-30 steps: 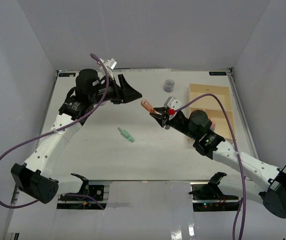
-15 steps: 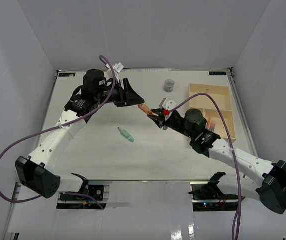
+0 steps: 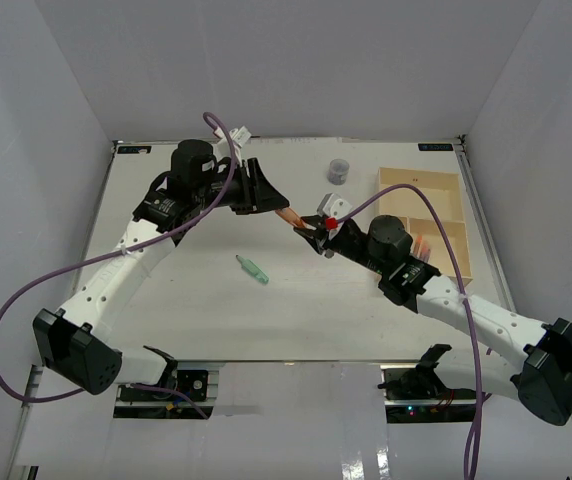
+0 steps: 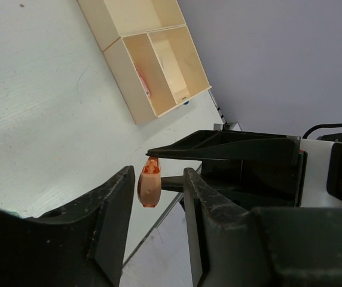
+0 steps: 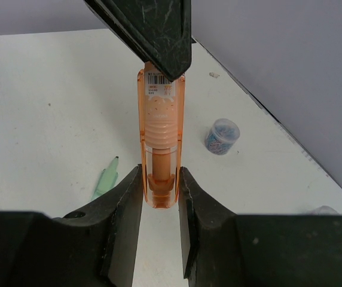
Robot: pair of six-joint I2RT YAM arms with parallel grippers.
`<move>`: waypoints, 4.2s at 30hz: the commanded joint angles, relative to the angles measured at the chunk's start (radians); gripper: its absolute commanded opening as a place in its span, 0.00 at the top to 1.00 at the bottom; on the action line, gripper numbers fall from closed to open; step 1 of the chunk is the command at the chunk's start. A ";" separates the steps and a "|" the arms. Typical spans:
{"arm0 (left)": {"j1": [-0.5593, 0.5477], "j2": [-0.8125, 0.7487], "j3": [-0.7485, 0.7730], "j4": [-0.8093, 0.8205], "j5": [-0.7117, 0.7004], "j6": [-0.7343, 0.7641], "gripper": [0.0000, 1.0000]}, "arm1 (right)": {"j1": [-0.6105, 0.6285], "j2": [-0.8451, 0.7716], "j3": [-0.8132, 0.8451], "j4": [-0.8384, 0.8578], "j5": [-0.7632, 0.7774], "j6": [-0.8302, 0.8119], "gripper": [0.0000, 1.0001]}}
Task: Sort the stationery into containers
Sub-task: Close the pen cap on the pen, then place the pen in the storage box.
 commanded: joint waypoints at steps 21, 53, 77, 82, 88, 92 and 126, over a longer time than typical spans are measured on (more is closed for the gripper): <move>-0.031 -0.017 -0.081 -0.012 -0.035 0.025 0.76 | 0.006 0.018 0.111 0.054 -0.017 -0.015 0.92; -0.092 0.035 -0.162 -0.001 0.020 -0.024 0.73 | 0.006 0.030 0.261 0.129 -0.037 -0.072 0.92; -0.094 -0.037 0.003 0.012 -0.259 0.050 0.34 | 0.006 -0.005 0.079 0.011 -0.011 -0.064 0.92; -0.094 -0.097 -0.004 0.064 -0.347 0.065 0.21 | 0.001 -0.028 -0.007 -0.017 0.103 -0.031 0.92; -0.091 -0.164 -0.091 0.109 -0.436 0.053 0.14 | -0.017 -0.048 -0.046 -0.133 0.348 0.092 0.92; -0.080 -0.183 -0.174 0.097 -0.555 0.076 0.09 | -0.066 -0.050 0.002 -0.377 0.581 0.234 0.92; 0.064 -0.186 -0.469 0.154 -0.732 0.217 0.02 | -0.490 0.089 -0.018 -0.635 0.512 0.515 0.53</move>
